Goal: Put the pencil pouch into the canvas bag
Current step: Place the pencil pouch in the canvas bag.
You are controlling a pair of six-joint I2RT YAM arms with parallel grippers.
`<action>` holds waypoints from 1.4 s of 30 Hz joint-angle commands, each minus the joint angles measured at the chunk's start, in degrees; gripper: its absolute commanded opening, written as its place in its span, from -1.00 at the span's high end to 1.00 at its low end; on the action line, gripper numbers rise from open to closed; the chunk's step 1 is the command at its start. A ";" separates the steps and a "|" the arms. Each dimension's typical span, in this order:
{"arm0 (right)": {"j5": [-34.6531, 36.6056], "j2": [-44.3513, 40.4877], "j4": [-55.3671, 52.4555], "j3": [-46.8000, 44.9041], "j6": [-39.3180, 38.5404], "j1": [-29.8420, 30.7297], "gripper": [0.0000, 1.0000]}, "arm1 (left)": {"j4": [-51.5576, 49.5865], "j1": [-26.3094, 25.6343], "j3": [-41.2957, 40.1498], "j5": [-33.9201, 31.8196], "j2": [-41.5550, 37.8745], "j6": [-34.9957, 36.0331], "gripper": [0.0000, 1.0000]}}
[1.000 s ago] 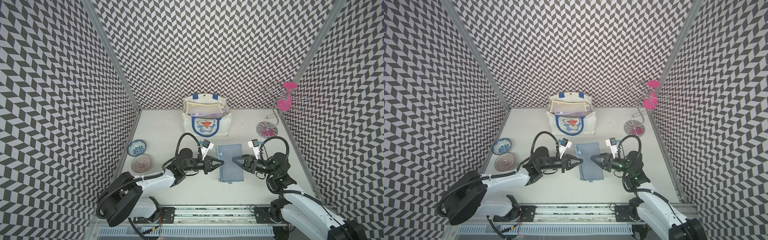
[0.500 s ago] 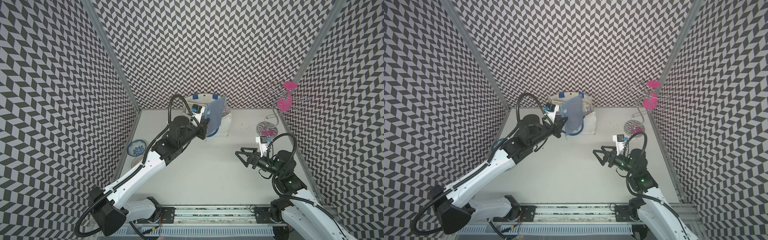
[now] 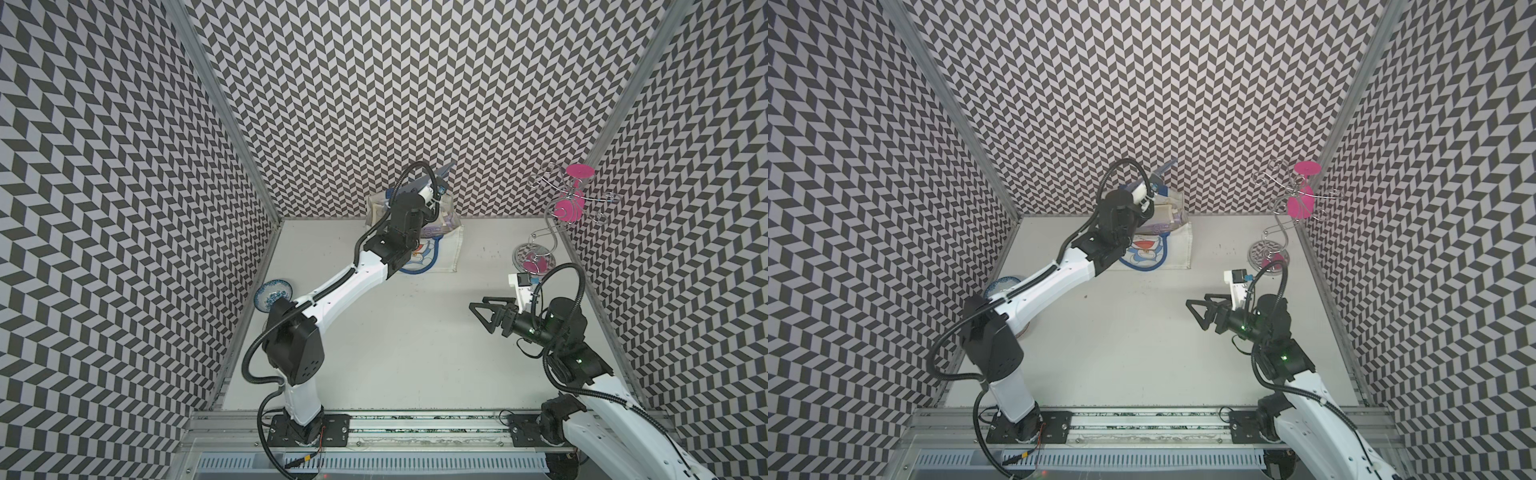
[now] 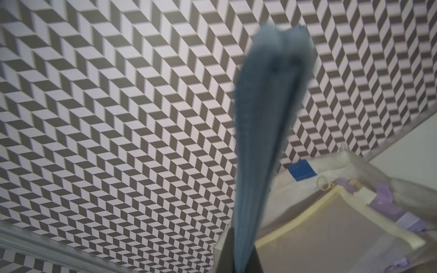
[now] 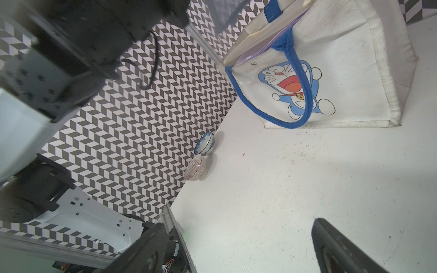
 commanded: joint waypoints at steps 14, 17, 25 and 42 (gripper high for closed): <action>0.00 1.83 5.99 -1.24 1.34 0.15 -0.90 | -6.55 1.63 2.22 2.17 7.34 -1.26 1.00; -0.20 1.98 6.14 -1.44 1.42 -0.09 -0.90 | -8.26 0.99 2.06 3.45 6.92 -3.78 0.95; 0.08 1.90 5.73 -0.50 1.37 -0.37 -0.89 | -18.30 0.55 7.32 3.25 6.97 -11.80 -0.16; 4.25 0.80 -0.27 1.52 0.03 -2.70 -0.99 | -39.04 -0.44 3.79 16.14 -4.36 -36.45 -0.37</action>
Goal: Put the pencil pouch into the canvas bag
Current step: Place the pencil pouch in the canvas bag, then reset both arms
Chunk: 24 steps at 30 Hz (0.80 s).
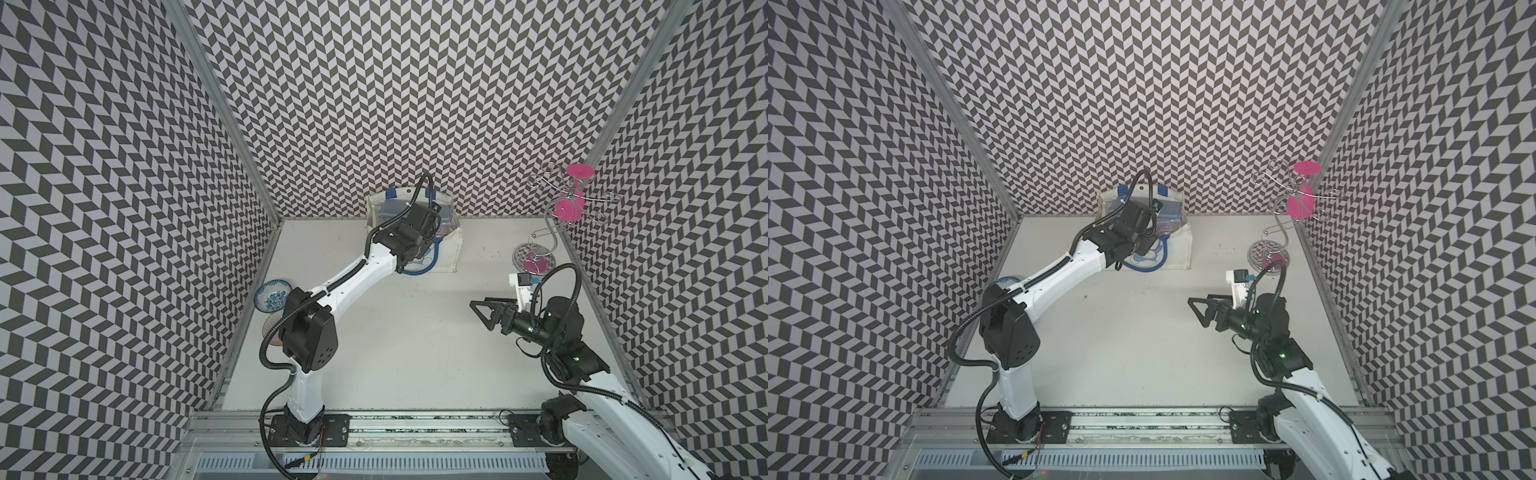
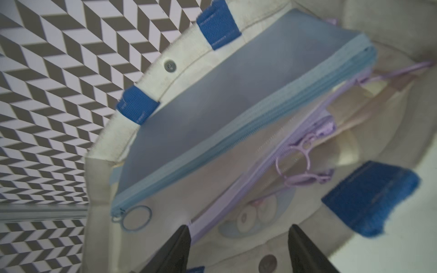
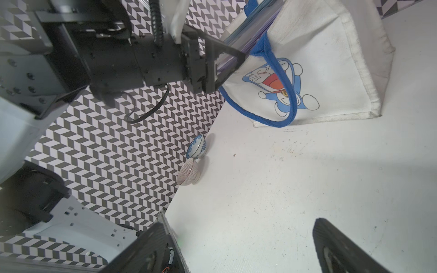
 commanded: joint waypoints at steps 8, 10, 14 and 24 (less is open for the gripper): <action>13.44 -0.57 -7.63 8.67 -8.45 -1.25 -0.99 | 23.45 0.22 -33.35 15.61 -38.59 -15.09 -0.98; 15.96 -0.13 -7.33 8.76 -9.73 -1.44 -0.98 | 28.14 0.83 -44.19 12.83 -48.81 -17.69 -0.98; 22.69 -0.18 -4.79 6.58 -10.51 -3.01 -0.98 | 28.92 3.64 -59.54 2.68 -64.86 -25.37 -0.98; 44.12 1.17 24.99 -9.87 -13.35 -8.42 -0.99 | 39.62 9.66 -83.86 -8.75 -72.81 -33.82 -0.99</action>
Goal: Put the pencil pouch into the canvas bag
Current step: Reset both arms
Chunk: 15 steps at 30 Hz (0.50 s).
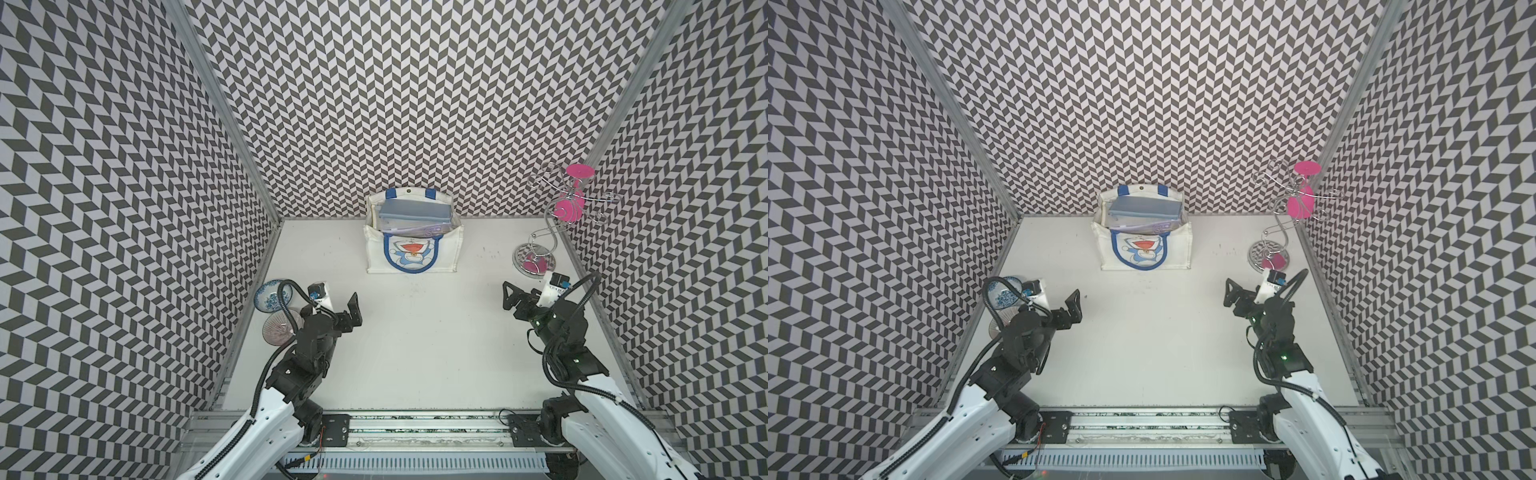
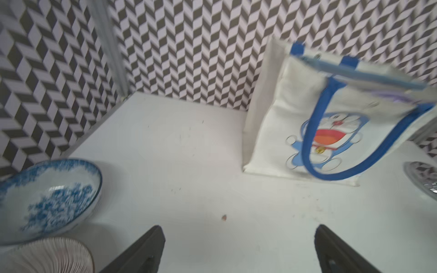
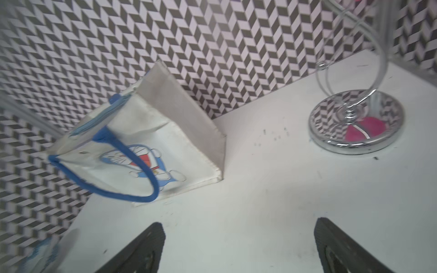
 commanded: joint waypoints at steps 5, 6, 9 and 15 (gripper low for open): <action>8.67 3.19 38.22 -13.91 -15.74 -1.55 -0.98 | 14.52 1.45 -2.63 -15.39 5.47 -0.73 -0.98; 8.90 5.65 41.93 -14.98 -17.16 -1.61 -0.98 | 16.87 2.01 -3.17 -15.88 6.76 0.35 -0.99; 11.10 16.42 49.05 -14.40 -21.15 -1.56 -0.98 | 24.13 4.46 -4.02 -18.09 12.10 1.39 -0.98; 13.02 39.91 81.15 -16.16 -22.68 -2.82 -0.98 | 40.03 14.77 -1.42 -13.88 25.81 10.52 -0.98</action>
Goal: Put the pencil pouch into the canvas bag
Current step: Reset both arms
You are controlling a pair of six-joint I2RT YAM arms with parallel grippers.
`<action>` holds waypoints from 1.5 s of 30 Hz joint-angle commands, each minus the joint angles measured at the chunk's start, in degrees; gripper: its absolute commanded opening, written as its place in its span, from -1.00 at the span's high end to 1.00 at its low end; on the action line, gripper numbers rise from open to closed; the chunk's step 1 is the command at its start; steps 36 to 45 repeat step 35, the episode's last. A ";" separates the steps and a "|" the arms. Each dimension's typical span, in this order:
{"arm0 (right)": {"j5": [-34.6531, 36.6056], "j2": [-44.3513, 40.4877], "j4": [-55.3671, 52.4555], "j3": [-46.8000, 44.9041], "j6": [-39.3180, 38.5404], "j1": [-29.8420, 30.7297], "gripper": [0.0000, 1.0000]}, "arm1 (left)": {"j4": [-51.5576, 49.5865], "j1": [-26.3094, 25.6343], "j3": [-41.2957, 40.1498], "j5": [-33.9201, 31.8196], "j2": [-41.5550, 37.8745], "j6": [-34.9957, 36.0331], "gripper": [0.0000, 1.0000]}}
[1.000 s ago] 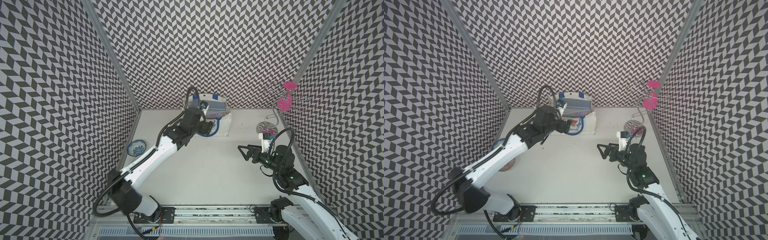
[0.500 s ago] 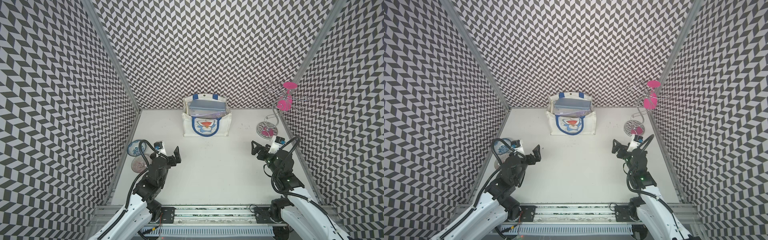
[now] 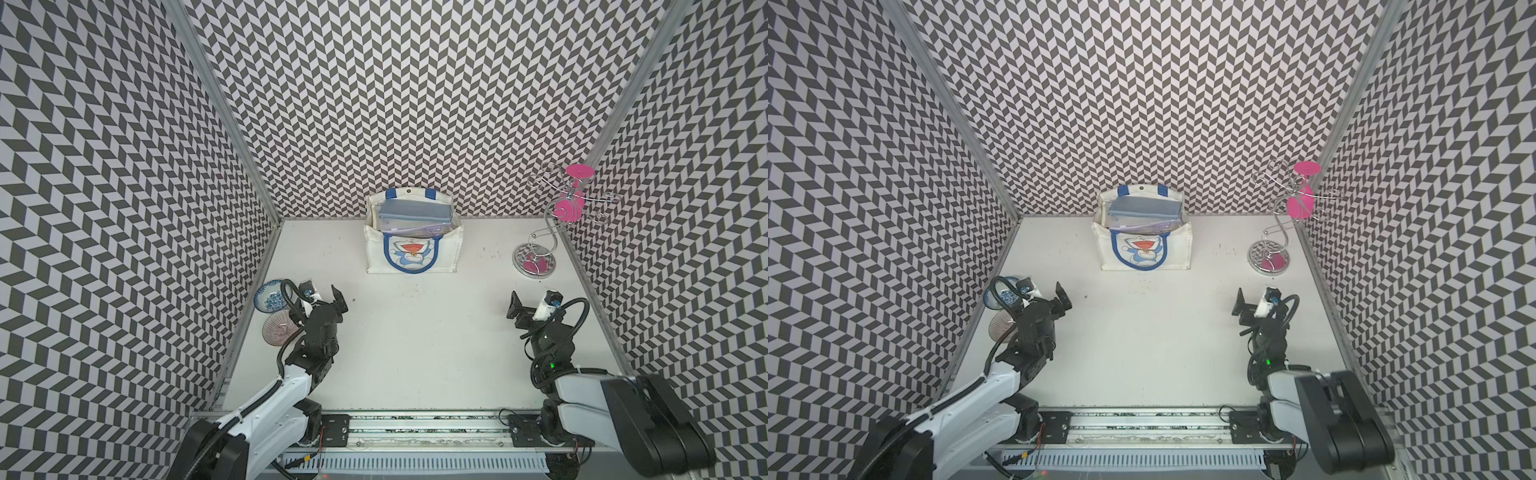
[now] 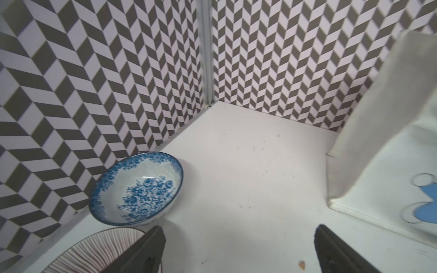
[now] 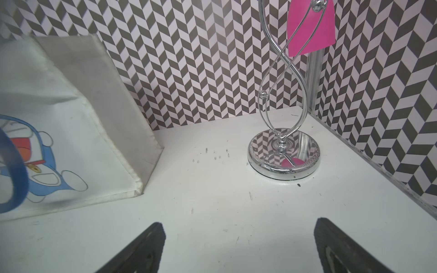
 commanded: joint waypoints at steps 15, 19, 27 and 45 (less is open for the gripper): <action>3.42 14.42 21.07 4.34 0.39 -3.74 -0.98 | 50.35 14.90 -4.05 27.61 30.56 12.48 -0.98; 3.16 13.26 18.37 5.07 0.51 -3.75 -0.98 | 47.45 15.01 -1.98 28.21 31.40 12.58 -0.99; 2.82 13.77 8.31 10.87 -2.18 -2.06 -0.99 | 46.68 15.25 -0.95 27.89 32.12 12.23 -0.99; 3.25 14.17 9.31 10.76 -2.24 -1.83 -0.98 | 46.51 15.39 -1.11 28.18 31.87 12.12 -0.99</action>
